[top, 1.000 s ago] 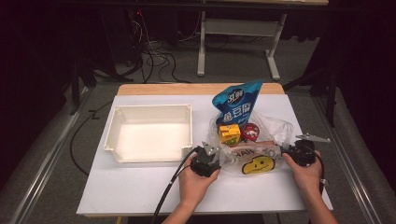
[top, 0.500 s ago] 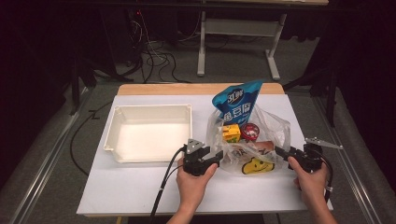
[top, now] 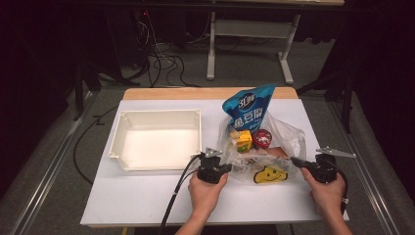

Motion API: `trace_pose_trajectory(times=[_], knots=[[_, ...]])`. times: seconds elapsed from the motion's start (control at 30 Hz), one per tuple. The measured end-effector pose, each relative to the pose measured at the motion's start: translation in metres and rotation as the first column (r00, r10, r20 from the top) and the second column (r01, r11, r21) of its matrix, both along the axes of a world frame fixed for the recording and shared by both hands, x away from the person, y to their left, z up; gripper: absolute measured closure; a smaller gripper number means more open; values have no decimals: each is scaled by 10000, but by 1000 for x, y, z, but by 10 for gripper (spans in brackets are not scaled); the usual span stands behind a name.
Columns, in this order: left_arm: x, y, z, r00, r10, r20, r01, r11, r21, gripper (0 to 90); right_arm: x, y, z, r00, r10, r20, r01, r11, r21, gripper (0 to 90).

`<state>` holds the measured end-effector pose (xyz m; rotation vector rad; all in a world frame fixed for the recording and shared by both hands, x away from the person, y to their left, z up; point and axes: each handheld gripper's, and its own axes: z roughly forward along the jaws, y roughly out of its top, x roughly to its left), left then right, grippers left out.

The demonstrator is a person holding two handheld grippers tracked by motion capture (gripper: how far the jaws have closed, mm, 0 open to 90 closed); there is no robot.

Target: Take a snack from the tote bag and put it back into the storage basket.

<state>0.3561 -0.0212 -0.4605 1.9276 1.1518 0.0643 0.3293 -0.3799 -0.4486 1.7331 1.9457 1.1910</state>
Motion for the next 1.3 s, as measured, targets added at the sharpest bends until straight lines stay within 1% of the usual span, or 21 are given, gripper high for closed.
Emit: trace_pose_trajectory(times=[0.03,0.1,0.13,0.17,0.2,0.23,0.37,0.4,0.5,0.57,0.63,0.67,0.73,0.8,0.87,0.97,1.07,1.13,1.23,1.27,1.3], knots=[[0,0,0,10000,0,0,0,10000,0,900,1,0,-1,10000,-56,-73,56,10000,-51,875],[1,2,-7,9998,-131,-150,144,9960,882,900,2,0,-2,9995,-144,-264,142,9998,-101,876],[1,2,-8,9999,-168,22,163,9913,1308,900,4,0,-3,9994,-143,-305,137,9997,-222,877],[1,2,-8,9999,-168,22,163,9913,1308,900,4,0,-3,9994,-143,-305,137,9997,-222,877],[1,3,-9,9995,-64,310,8,9839,1785,900,6,0,-6,9990,-128,-438,112,9993,-368,878],[1,4,-8,9992,-27,402,-50,9819,1892,900,7,0,-9,9981,-118,-600,94,9991,-413,877],[4,9,-9,9989,357,299,-399,9874,1534,900,15,0,-24,9936,-128,-1121,42,9970,-767,889],[4,11,-10,9985,493,246,-519,9915,1192,899,15,0,-25,9946,-192,-1016,122,9975,-698,887],[-4,17,-1,9916,1011,805,-1057,9929,539,692,12,2,-23,9977,-111,-674,47,9956,-936,842],[-10,22,9,9890,981,1104,-982,9952,-45,628,8,1,-20,9991,-112,-400,81,9971,-761,788],[-14,25,20,9833,1231,1339,-1167,9917,-542,557,5,-2,-17,9997,-227,-125,217,9966,-794,782],[-15,27,26,9801,1401,1405,-1273,9871,-967,522,4,-3,-15,9996,-266,-51,262,9971,-713,779],[-17,26,38,9702,1755,1670,-1527,9782,-1409,465,4,-4,-14,9996,-277,69,281,9979,-581,778],[-14,18,45,9649,1809,1902,-1580,9789,-1295,432,4,-2,-13,9995,-319,57,322,9978,-584,779],[-10,12,46,9677,1769,1796,-1583,9809,-1130,402,4,2,-12,9995,-291,127,299,9969,-724,790],[5,-17,35,9731,1859,1362,-1802,9822,-534,399,3,4,-11,9996,-190,211,207,9963,-834,797],[15,-33,23,9814,1844,540,-1826,9825,-372,378,2,4,-11,9996,-135,236,152,9969,-774,805],[18,-36,17,9847,1728,211,-1719,9843,-388,405,2,4,-11,9996,-73,264,93,9970,-772,823],[13,-27,20,9859,1569,587,-1524,9855,-753,756,2,5,-11,9995,90,288,-69,9973,-728,855],[12,-23,20,9879,1454,538,-1396,9852,-993,841,1,4,-10,9993,191,331,-169,9977,-654,863],[11,-19,20,9898,1338,481,-1281,9860,-1070,861,1,4,-9,9988,326,366,-304,9977,-609,868]])
